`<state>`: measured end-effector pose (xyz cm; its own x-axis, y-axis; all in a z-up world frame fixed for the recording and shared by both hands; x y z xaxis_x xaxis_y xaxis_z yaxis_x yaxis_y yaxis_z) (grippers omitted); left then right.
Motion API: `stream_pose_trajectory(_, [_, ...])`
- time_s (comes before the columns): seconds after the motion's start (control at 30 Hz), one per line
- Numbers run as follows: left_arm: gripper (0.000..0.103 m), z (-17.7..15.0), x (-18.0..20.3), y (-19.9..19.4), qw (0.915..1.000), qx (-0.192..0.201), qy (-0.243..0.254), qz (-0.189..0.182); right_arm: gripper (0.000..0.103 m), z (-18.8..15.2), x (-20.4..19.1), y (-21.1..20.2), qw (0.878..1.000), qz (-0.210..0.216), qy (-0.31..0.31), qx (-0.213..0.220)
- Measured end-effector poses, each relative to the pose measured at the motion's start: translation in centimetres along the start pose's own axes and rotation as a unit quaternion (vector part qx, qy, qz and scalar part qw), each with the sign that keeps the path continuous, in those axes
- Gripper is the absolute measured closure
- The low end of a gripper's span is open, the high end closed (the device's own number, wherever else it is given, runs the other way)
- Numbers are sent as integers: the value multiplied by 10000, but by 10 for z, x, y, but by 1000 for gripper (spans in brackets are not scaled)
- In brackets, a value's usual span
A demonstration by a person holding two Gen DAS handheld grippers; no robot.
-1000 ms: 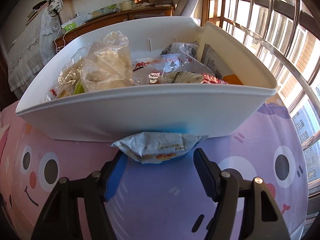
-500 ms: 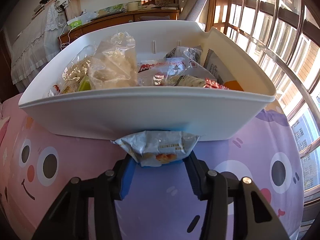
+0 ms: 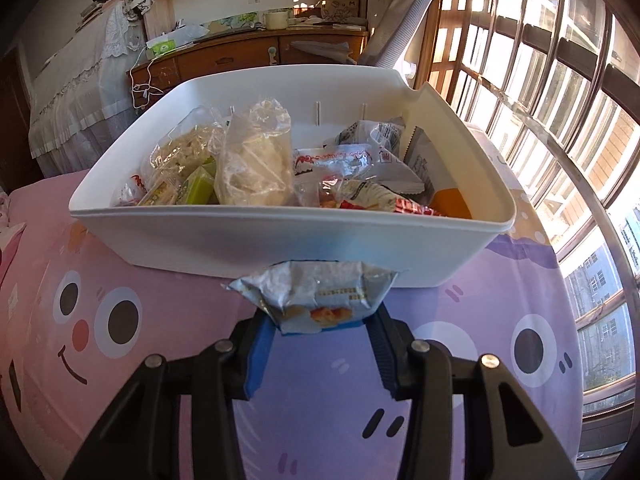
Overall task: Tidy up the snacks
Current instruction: 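Lift the foil packet over the basket and open the right gripper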
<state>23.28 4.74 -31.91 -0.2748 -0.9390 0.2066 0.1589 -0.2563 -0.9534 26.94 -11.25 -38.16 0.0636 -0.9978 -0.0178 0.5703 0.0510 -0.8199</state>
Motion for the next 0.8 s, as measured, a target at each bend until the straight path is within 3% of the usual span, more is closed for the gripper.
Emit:
stream_pose_trajectory(0.37, [25, -10, -3, -18, 9989, 273, -153, -339, 58, 49, -9, -50, 9990, -111, -277, 340])
stream_pose_trajectory(0.67, [25, -15, -18, -28, 9980, 500, -276, -259, 56, 93, -2, -36, 9977, -478, -281, 381])
stream_pose_trajectory(0.8, [25, -17, -19, -31, 9978, 567, -258, -217, 49, 108, 2, -32, 9977, -533, -167, 382])
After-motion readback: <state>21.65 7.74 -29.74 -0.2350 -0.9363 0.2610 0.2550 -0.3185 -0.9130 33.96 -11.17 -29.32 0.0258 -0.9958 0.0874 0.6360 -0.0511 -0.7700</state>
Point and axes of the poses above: each gripper's, at about its wrist camera, not at the fingertips, and y roughly the way its jaws point, x to its right, z to its top, the point moved 9 cm from there along y, roughly the way its jaws point, and after that the axes turned 4 degrees about y, right-handed, at the moved point
